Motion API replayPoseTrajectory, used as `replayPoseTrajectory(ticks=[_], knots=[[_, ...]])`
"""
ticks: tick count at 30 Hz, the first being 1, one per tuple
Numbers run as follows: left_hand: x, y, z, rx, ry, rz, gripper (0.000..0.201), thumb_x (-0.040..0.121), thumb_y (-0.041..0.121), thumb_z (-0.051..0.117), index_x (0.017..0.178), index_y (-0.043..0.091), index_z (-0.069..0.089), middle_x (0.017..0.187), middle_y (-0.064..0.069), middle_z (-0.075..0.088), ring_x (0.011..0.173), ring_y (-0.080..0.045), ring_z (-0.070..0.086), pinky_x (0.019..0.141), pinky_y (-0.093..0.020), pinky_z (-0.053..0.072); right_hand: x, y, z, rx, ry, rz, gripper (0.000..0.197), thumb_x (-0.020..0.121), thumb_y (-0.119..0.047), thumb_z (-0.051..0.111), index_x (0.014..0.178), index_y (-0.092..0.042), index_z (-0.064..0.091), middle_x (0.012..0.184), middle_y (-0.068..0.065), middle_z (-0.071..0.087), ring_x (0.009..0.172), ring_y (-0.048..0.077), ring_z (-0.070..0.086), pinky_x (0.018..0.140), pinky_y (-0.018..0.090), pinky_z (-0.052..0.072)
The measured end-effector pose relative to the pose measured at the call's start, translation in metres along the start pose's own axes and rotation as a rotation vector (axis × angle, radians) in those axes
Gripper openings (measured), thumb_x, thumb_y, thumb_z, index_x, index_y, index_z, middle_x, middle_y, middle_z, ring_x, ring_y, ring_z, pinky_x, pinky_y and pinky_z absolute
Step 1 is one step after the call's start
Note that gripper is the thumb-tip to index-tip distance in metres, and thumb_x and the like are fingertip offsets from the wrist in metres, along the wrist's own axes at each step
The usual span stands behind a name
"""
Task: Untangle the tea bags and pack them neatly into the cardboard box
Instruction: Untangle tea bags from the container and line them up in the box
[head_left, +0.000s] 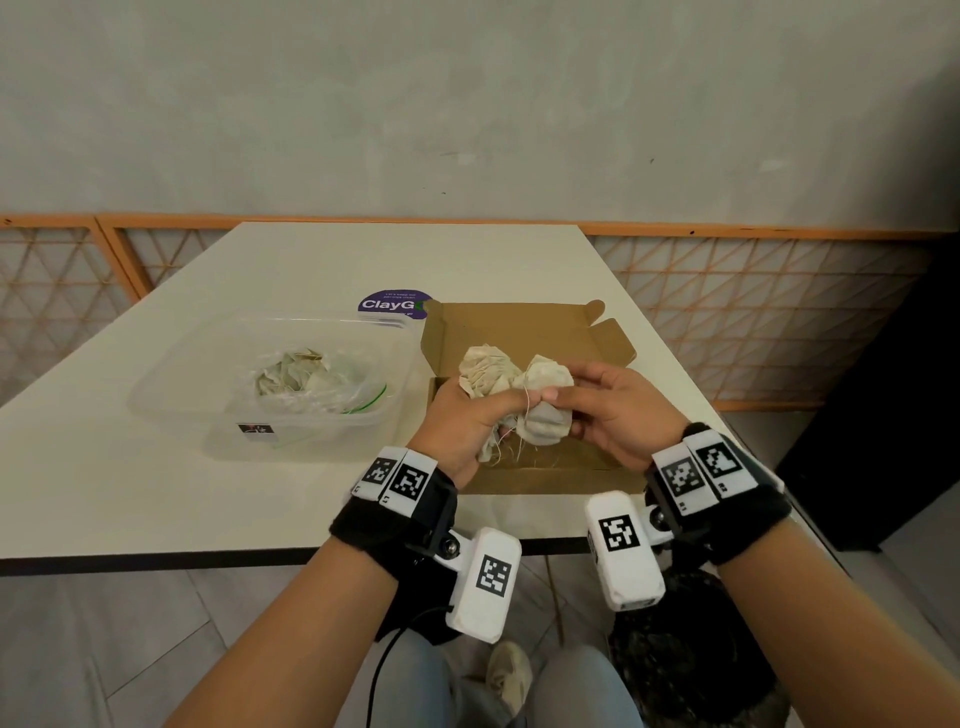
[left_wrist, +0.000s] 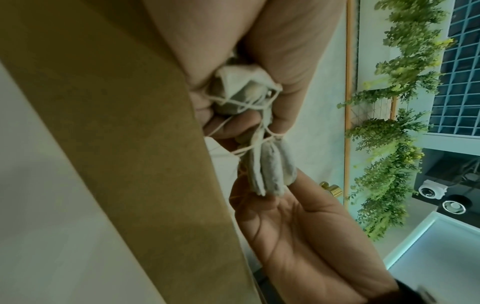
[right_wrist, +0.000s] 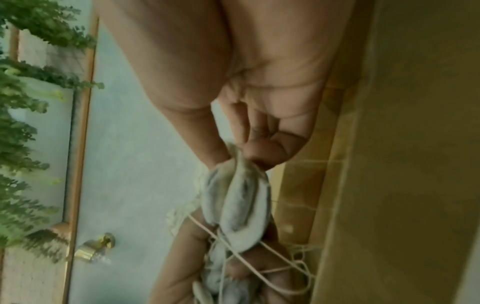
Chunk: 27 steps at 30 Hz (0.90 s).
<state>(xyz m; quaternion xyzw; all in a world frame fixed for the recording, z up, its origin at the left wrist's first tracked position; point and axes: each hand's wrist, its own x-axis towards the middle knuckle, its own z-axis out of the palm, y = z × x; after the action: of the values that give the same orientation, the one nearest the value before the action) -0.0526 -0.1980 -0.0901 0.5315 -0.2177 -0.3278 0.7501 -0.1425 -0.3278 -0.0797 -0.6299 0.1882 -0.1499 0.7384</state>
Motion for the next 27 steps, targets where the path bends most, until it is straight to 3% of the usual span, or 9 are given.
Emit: replayPoseTrajectory(ticks=[4, 6, 7, 10, 15, 18, 23, 25, 27], knots=[[-0.003, 0.004, -0.002, -0.004, 0.011, 0.024, 0.053, 0.066, 0.010, 0.078, 0.112, -0.010, 0.060, 0.111, -0.032, 0.064, 0.102, -0.042, 0.063, 0.090, -0.050, 0.048, 0.003, -0.021, 0.004, -0.419, -0.039, -0.003, 0.012, 0.081, -0.012, 0.067, 0.090, -0.021, 0.068, 0.082, -0.001, 0.067, 0.067, 0.008, 0.056, 0.054, 0.017, 0.040], [-0.005, 0.008, -0.006, -0.001, 0.054, 0.065, 0.046, 0.071, 0.015, 0.078, 0.106, -0.008, 0.060, 0.098, -0.029, 0.066, 0.088, -0.035, 0.063, 0.073, -0.041, 0.049, 0.004, -0.033, 0.005, -0.567, -0.040, 0.004, 0.008, 0.081, -0.014, 0.068, 0.083, -0.021, 0.067, 0.074, -0.003, 0.063, 0.056, 0.002, 0.053, 0.051, 0.016, 0.039], [-0.006, 0.011, -0.009, -0.017, 0.084, 0.089, 0.033, 0.077, 0.014, 0.075, 0.101, -0.003, 0.060, 0.088, -0.021, 0.068, 0.081, -0.030, 0.064, 0.064, -0.034, 0.047, 0.005, -0.039, 0.005, -0.623, -0.044, 0.008, 0.006, 0.081, -0.013, 0.068, 0.084, -0.018, 0.066, 0.073, -0.002, 0.063, 0.053, 0.001, 0.053, 0.050, 0.016, 0.040], [-0.014, 0.019, -0.025, -0.103, 0.126, 0.134, 0.020, 0.082, 0.014, 0.068, 0.098, 0.009, 0.059, 0.077, -0.002, 0.065, 0.071, -0.014, 0.067, 0.055, -0.026, 0.039, 0.009, -0.057, 0.008, -0.787, -0.072, 0.025, 0.011, 0.084, -0.012, 0.065, 0.095, -0.013, 0.065, 0.082, 0.003, 0.065, 0.062, 0.007, 0.059, 0.051, 0.015, 0.047], [-0.030, 0.012, -0.045, -0.161, 0.208, 0.121, 0.025, 0.076, 0.013, 0.074, 0.095, 0.011, 0.058, 0.074, -0.001, 0.059, 0.063, -0.010, 0.064, 0.053, -0.026, 0.037, 0.022, -0.079, 0.026, -0.923, -0.149, 0.033, 0.009, 0.082, -0.008, 0.067, 0.081, -0.015, 0.063, 0.091, 0.013, 0.069, 0.076, 0.021, 0.062, 0.070, 0.029, 0.053], [-0.033, 0.006, -0.049, -0.147, 0.273, 0.151, 0.020, 0.067, 0.019, 0.075, 0.072, 0.016, 0.055, 0.064, 0.001, 0.054, 0.056, -0.014, 0.051, 0.045, -0.024, 0.035, 0.031, -0.086, 0.042, -1.051, -0.184, 0.028, 0.009, 0.081, -0.010, 0.067, 0.079, -0.017, 0.062, 0.078, 0.003, 0.067, 0.066, 0.013, 0.062, 0.058, 0.020, 0.051], [-0.035, 0.004, -0.050, -0.084, 0.349, 0.186, 0.022, 0.079, 0.009, 0.073, 0.079, 0.015, 0.052, 0.062, 0.005, 0.053, 0.053, -0.009, 0.049, 0.044, -0.019, 0.037, 0.048, -0.099, 0.046, -1.297, -0.140, 0.000, 0.010, 0.081, -0.011, 0.066, 0.077, -0.018, 0.061, 0.082, 0.004, 0.069, 0.063, 0.008, 0.063, 0.053, 0.019, 0.046], [-0.033, 0.005, -0.052, -0.020, 0.351, 0.213, 0.026, 0.078, 0.009, 0.074, 0.074, 0.015, 0.049, 0.055, 0.011, 0.052, 0.049, -0.005, 0.048, 0.047, -0.019, 0.038, 0.051, -0.101, 0.043, -1.332, -0.142, 0.023, 0.009, 0.081, -0.012, 0.067, 0.079, -0.018, 0.062, 0.086, 0.005, 0.069, 0.065, 0.008, 0.063, 0.056, 0.020, 0.047], [-0.030, 0.005, -0.057, 0.051, 0.396, 0.239, 0.026, 0.079, 0.009, 0.075, 0.076, 0.018, 0.051, 0.062, 0.010, 0.055, 0.051, -0.002, 0.051, 0.052, -0.018, 0.040, 0.051, -0.098, 0.042, -1.320, -0.180, 0.057, 0.008, 0.081, -0.012, 0.067, 0.081, -0.018, 0.062, 0.087, 0.005, 0.069, 0.067, 0.009, 0.063, 0.057, 0.020, 0.047]])
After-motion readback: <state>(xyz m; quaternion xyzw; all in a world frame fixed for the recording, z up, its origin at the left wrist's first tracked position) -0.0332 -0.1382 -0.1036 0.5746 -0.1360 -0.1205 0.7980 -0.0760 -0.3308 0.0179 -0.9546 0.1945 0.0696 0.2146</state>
